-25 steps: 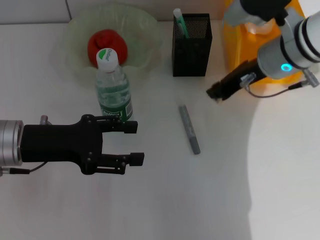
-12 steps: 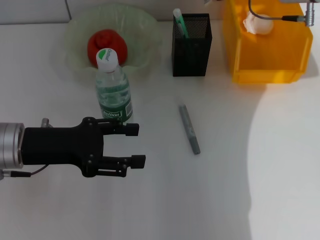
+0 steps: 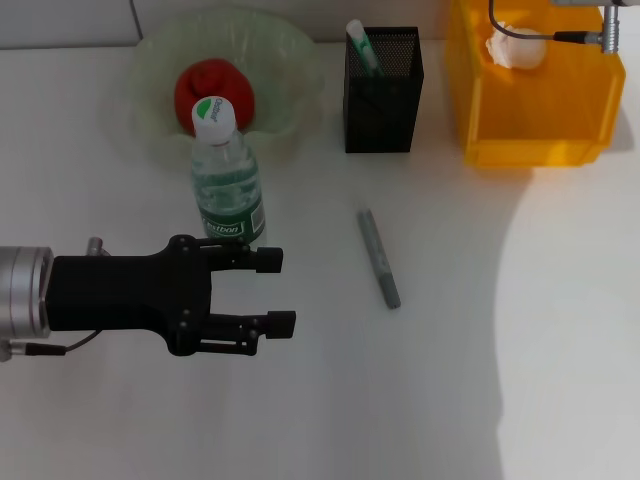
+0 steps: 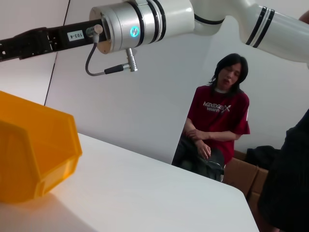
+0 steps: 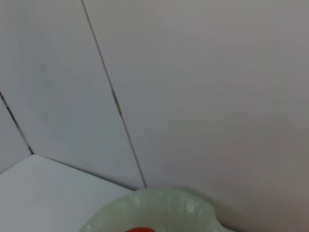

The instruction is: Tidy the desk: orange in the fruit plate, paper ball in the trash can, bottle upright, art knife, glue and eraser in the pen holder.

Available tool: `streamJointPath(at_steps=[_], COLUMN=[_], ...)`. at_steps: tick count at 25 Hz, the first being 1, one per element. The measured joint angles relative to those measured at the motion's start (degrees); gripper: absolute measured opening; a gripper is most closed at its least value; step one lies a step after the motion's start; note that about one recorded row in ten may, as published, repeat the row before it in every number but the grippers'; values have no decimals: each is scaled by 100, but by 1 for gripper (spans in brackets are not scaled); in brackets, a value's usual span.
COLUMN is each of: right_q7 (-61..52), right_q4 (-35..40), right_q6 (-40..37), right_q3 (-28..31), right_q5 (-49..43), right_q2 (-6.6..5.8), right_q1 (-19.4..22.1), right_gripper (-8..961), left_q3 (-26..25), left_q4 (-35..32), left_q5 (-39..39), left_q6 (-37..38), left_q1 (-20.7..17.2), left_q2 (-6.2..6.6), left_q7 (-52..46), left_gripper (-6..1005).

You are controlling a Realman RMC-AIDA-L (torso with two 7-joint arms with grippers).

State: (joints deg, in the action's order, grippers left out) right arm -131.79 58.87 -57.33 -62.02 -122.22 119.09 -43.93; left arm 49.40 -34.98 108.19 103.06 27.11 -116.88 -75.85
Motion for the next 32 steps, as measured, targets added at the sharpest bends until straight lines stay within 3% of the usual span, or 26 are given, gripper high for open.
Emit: streamJointPath(at_steps=[5,9,13,18,26,32], right_q7=[-700,-1703,-2252,-2493,-2694,-3013], right_q4=[846,1651,1649,1143,-125,-532], right_q6=[-1086,-2307,-3042,-2900,-2091,-1440], right_q3=[-8,-115,-516,-1128,-2010,-2904], right_q5=[-366,-1547,-2111,-2127,-2117,-2108], right_q2=[-37,-29,23,30,49,64], right_q1=[83,-98,-322,-357,-754,-877], right_gripper=[546,657,683,697,698,691], left_q3=[-2,-2,-2,-1,-1,-1], left_q4=[0,-5,-9,-9,-9,-9], left_q5=[-1,-1,16,36,42,45], left_q6=[4,11,-5,-22,-89,-102], left_q1=[3,-1,-1,3,19,28], left_q2=[54,104,119,127,127,115], left_q7=[0,0,16,47,54,18], left_gripper=[785,785,785,785,785,785])
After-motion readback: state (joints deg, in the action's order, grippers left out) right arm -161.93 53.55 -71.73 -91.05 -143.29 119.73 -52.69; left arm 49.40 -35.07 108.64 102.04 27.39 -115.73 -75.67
